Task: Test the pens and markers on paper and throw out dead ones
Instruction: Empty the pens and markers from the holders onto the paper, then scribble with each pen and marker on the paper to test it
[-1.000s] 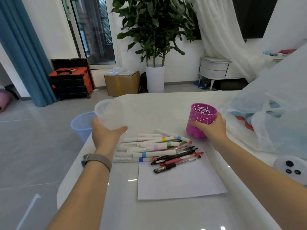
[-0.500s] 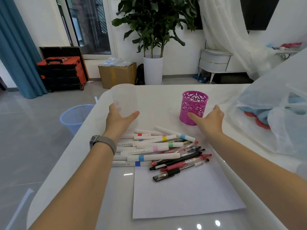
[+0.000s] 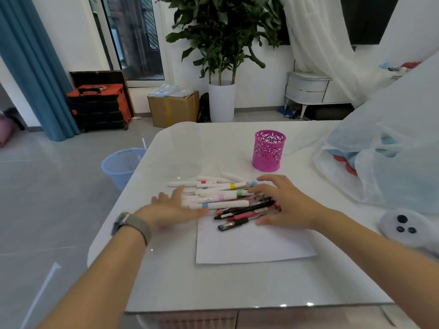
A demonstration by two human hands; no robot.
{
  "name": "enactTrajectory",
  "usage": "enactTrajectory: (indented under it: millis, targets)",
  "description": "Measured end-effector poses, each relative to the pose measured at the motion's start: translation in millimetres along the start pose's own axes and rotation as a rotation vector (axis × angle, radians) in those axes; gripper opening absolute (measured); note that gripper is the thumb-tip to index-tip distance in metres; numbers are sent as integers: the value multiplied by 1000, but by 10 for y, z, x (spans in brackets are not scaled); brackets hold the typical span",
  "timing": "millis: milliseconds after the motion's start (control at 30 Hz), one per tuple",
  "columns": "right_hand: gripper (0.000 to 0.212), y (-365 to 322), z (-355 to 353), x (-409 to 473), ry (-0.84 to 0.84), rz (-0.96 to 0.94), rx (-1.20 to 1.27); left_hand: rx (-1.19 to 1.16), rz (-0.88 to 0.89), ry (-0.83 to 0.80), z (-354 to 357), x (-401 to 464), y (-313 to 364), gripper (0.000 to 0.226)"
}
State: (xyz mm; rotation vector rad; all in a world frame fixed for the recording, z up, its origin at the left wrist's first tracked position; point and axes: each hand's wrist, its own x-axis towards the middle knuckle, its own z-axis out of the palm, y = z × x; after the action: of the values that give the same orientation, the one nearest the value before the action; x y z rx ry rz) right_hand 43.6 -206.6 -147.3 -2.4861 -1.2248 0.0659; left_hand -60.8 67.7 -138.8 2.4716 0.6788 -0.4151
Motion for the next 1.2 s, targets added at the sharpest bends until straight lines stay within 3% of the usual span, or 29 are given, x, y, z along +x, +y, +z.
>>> enactTrajectory:
  millis: [67, 200, 300, 467, 567, 633, 700, 767, 867, 967, 1100, 1200]
  targets:
    - [74, -2, 27, -29, 13, 70, -25, 52, 10, 94, 206, -37, 20, 106]
    - [66, -69, 206, -7, -25, 188, -63, -152, 22, 247, 419, -92, 267, 102]
    - [64, -89, 244, 60, 40, 257, -147, -226, 49, 309, 503, -60, 413, 95]
    - [62, 12, 294, 87, 137, 380, -264, -426, 326, 407, 523, 14, 411, 71]
    - [66, 64, 303, 143, 183, 449, -258, -385, 368, 448, 512, 4, 368, 59]
    - [67, 49, 309, 180, 187, 500, -256, -222, 413, 594, 512, -62, 360, 45]
    - [61, -4, 264, 182, 294, 468, -288, -36, 476, 695, 490, -192, 390, 27]
    - [40, -42, 184, 152, 400, 288, -271, 85, 547, 620, 474, -334, 416, 19]
    - [11, -85, 124, 48, 211, 53, -180, 239, 492, 316, 568, -395, 424, 42]
    - [27, -20, 222, -16, 58, -62, -204, 405, 350, 82, 612, -420, 452, 52]
    - [48, -18, 231, -19, 23, 10, -159, 445, 311, 60, 559, -521, 482, 51]
    - [50, -77, 221, 30, -14, 73, -231, 509, 292, 73, 542, -624, 469, 51]
